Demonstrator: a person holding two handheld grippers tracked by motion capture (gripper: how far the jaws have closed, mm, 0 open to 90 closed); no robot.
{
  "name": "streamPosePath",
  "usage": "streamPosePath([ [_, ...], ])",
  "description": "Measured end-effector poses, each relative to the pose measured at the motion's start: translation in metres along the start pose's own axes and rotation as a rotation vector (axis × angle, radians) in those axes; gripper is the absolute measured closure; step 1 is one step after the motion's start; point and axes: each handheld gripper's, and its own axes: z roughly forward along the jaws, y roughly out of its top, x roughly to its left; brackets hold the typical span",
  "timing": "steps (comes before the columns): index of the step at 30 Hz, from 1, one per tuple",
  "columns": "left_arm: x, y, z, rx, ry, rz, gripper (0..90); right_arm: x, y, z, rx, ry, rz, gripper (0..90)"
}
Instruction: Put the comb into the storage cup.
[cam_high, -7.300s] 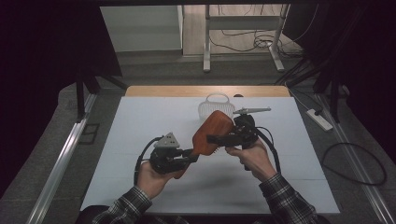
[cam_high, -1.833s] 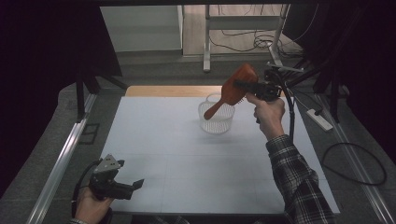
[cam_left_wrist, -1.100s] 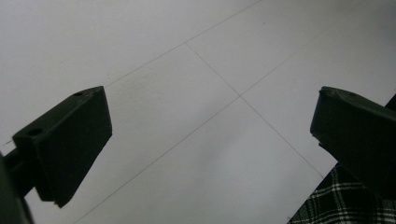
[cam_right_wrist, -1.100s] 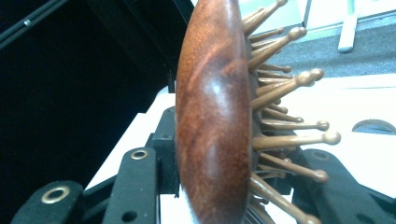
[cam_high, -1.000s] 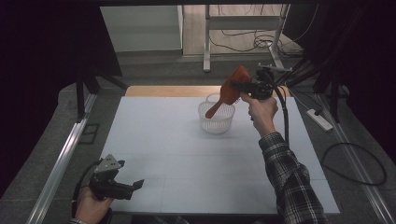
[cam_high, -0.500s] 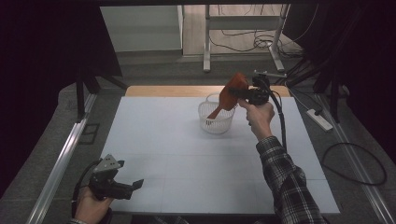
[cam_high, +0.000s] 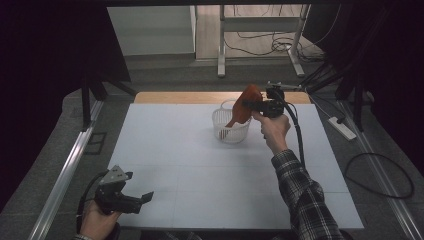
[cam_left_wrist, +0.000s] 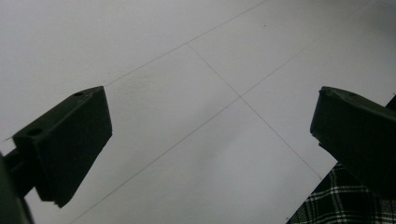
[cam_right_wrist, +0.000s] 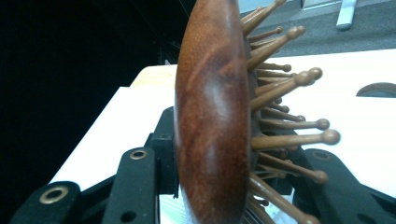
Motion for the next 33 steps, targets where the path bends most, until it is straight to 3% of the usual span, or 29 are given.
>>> streamPosePath([
  [15, 0.0, 0.0, 0.001, 0.006, 0.001, 0.004, 0.0, -0.011, -0.008, -0.001, -0.004, -0.001, 0.026, 54.7],
  [24, -0.001, 0.0, 0.001, 0.008, 0.002, 0.004, 0.0, -0.019, -0.015, -0.001, -0.022, -0.022, 0.056, 48.8],
  [28, -0.001, 0.001, 0.001, 0.01, 0.003, 0.004, 0.0, -0.019, -0.016, -0.001, -0.02, -0.03, 0.056, 46.7],
  [33, -0.001, 0.001, 0.001, 0.01, 0.004, 0.004, 0.0, -0.017, -0.016, -0.001, -0.022, -0.059, 0.013, 42.0],
])
